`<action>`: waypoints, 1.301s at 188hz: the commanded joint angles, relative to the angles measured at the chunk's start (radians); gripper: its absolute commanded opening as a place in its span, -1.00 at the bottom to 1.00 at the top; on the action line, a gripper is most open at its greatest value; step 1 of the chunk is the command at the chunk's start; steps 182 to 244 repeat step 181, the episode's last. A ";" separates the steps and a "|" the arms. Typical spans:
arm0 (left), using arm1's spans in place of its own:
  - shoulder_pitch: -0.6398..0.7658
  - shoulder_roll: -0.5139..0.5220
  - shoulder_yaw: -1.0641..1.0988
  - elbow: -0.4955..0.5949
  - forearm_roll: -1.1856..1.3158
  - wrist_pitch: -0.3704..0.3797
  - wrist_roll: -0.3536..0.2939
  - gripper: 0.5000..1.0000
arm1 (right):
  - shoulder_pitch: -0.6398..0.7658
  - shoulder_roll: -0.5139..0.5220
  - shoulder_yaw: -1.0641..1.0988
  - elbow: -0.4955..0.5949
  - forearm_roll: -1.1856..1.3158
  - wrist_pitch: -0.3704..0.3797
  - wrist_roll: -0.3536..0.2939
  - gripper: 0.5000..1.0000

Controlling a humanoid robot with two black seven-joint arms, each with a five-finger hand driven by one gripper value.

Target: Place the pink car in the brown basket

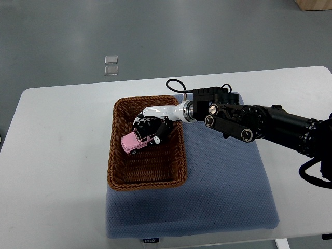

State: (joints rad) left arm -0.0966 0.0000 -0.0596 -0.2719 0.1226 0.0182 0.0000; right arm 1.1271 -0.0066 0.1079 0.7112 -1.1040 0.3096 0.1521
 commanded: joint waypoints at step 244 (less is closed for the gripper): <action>0.000 0.000 0.004 0.000 0.000 0.000 0.000 1.00 | -0.457 -0.052 0.932 -0.059 1.018 0.017 0.109 0.62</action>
